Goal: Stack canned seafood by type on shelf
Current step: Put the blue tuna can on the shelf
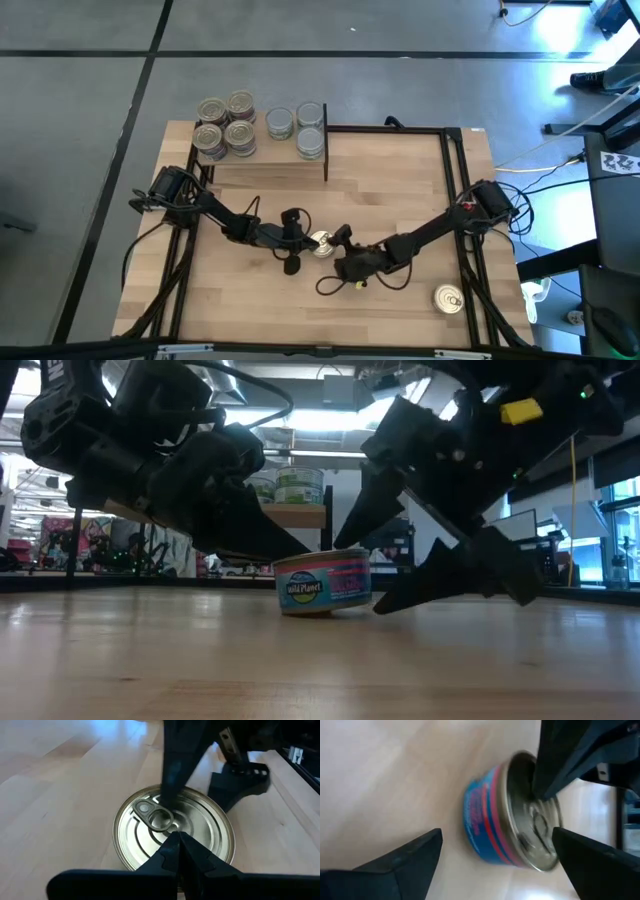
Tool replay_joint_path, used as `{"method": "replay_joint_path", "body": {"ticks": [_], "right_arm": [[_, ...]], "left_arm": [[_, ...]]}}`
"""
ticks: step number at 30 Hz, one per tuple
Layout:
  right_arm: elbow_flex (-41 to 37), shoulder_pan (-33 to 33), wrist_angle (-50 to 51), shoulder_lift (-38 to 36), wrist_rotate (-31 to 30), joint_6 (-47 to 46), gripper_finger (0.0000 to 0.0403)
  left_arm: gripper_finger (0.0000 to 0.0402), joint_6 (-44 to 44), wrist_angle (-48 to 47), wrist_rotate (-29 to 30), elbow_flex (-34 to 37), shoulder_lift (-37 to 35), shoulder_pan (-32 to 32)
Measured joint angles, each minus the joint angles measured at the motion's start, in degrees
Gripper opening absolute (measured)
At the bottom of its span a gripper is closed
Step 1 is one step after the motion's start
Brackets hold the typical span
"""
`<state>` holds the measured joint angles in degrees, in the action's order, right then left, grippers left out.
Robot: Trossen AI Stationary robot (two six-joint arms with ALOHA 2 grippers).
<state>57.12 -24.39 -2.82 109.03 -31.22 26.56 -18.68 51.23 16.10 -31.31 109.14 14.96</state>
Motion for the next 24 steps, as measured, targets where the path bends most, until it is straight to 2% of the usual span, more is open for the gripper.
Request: {"method": "replay_joint_path", "body": {"ticks": [7, 11, 17, 24], "right_arm": [[0.0, 2.1, 1.3, 0.0, -1.8, 6.3, 0.0372], [0.0, 2.5, 1.1, 1.2, -2.3, 11.4, 0.0372], [0.1, 2.5, -4.4, 3.9, -4.8, 18.4, 0.0372], [-0.1, 3.5, -8.6, 4.4, -2.5, 21.8, 0.0372]], "left_arm": [[0.0001, -0.5, 0.7, 0.0, 0.5, 0.0, 0.0], [0.0002, -1.7, 4.4, -0.1, 2.8, 0.0, 0.0], [0.0002, -2.4, 8.5, -0.1, 5.1, 0.1, -0.1], [0.0002, -2.4, 8.5, -0.1, 5.1, 0.1, -0.1]]}}
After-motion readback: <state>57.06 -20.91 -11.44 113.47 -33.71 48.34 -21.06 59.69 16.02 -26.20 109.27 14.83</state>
